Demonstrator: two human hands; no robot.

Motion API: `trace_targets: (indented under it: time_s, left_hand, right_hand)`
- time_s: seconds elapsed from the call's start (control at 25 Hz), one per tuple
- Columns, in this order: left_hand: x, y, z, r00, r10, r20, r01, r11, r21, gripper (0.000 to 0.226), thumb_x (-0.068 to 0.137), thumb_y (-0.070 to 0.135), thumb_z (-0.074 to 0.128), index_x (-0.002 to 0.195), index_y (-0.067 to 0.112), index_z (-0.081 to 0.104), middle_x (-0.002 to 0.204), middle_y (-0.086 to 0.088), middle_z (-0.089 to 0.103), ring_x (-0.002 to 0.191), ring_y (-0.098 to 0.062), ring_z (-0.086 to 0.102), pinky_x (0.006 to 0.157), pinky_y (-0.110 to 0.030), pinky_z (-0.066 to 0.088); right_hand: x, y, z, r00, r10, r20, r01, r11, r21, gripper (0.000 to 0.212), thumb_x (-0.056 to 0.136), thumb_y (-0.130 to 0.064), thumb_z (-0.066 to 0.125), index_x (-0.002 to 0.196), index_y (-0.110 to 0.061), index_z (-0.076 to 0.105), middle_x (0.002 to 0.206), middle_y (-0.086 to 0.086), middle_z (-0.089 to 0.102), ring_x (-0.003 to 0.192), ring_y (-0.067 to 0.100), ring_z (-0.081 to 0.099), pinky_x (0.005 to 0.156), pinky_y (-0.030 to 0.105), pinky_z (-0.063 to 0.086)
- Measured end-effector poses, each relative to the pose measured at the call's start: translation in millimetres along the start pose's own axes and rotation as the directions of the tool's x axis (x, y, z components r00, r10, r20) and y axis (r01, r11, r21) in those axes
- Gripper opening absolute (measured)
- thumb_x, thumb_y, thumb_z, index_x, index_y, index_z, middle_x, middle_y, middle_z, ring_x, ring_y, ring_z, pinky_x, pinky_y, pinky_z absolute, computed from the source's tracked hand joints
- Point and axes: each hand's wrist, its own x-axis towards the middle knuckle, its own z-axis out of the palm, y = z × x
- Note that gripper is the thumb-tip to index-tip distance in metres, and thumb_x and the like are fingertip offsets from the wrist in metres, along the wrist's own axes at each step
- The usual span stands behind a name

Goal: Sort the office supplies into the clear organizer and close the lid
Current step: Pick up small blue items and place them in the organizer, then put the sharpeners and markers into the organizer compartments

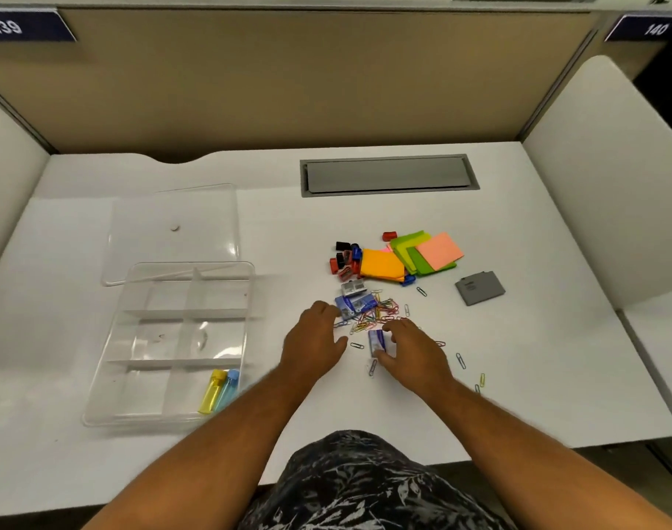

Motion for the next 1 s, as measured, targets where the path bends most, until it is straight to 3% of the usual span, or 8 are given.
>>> trace_targets:
  time_s: [0.16, 0.32, 0.56, 0.76, 0.88, 1.0]
  left_hand:
    - [44, 14, 16, 0.99, -0.142, -0.013, 0.141, 0.99, -0.021, 0.063, 0.085, 0.039, 0.075, 0.139, 0.022, 0.048, 0.136, -0.001, 0.055, 0.121, -0.022, 0.053, 0.089, -0.039, 0.053]
    - [61, 18, 33, 0.976, -0.214, -0.042, 0.215, 0.976, 0.018, 0.057, 0.083, 0.041, 0.077, 0.13, 0.024, 0.05, 0.119, -0.002, 0.066, 0.106, -0.019, 0.061, 0.079, -0.037, 0.058]
    - [34, 14, 18, 0.962, -0.211, -0.172, 0.199, 0.976, -0.085, 0.07, 0.078, 0.045, 0.077, 0.139, 0.029, 0.047, 0.126, 0.006, 0.063, 0.114, -0.019, 0.057, 0.094, -0.037, 0.047]
    - [-30, -4, -24, 0.911, -0.226, -0.345, 0.177, 0.97, -0.168, 0.064, 0.079, 0.049, 0.071, 0.137, 0.033, 0.049, 0.125, 0.014, 0.061, 0.115, -0.009, 0.053, 0.099, -0.032, 0.041]
    - [-63, -41, -52, 0.885, -0.249, -0.393, 0.212, 0.968, -0.134, 0.065, 0.079, 0.052, 0.069, 0.138, 0.035, 0.048, 0.124, 0.017, 0.06, 0.115, -0.008, 0.052, 0.099, -0.03, 0.036]
    - [-82, -95, -76, 0.84, -0.36, -0.406, 0.327, 0.933, -0.15, 0.069, 0.077, 0.052, 0.07, 0.139, 0.035, 0.046, 0.117, 0.018, 0.061, 0.111, -0.01, 0.053, 0.095, -0.032, 0.035]
  right_hand:
    - [19, -2, 4, 0.995, -0.058, 0.079, 0.061, 0.997, -0.041, 0.055, 0.082, -0.072, 0.058, 0.12, -0.031, 0.057, 0.112, -0.006, 0.067, 0.104, 0.019, 0.065, 0.08, 0.036, 0.057]
    - [24, -2, 11, 0.99, -0.073, 0.121, 0.084, 0.993, -0.083, 0.033, 0.094, -0.043, 0.058, 0.121, -0.025, 0.054, 0.113, -0.001, 0.065, 0.106, 0.024, 0.065, 0.078, 0.038, 0.056]
    - [25, -7, -8, 0.995, -0.093, 0.04, 0.085, 0.982, 0.168, 0.036, 0.085, -0.038, 0.067, 0.119, -0.03, 0.06, 0.109, -0.008, 0.065, 0.1, 0.016, 0.062, 0.075, 0.034, 0.054]
    - [33, -66, -12, 0.995, -0.095, 0.016, 0.081, 0.922, 0.379, 0.043, 0.084, -0.031, 0.071, 0.125, -0.03, 0.06, 0.103, -0.012, 0.064, 0.089, 0.009, 0.063, 0.074, 0.032, 0.056]
    - [34, -123, 1, 0.986, -0.165, 0.016, 0.145, 0.904, 0.402, 0.043, 0.086, -0.032, 0.073, 0.126, -0.031, 0.058, 0.105, -0.012, 0.065, 0.086, 0.008, 0.064, 0.072, 0.027, 0.056]
    - [33, -180, 19, 0.965, -0.261, 0.025, 0.234, 0.898, 0.373, 0.042, 0.087, -0.035, 0.073, 0.126, -0.033, 0.058, 0.105, -0.015, 0.063, 0.089, 0.009, 0.063, 0.078, 0.028, 0.058]
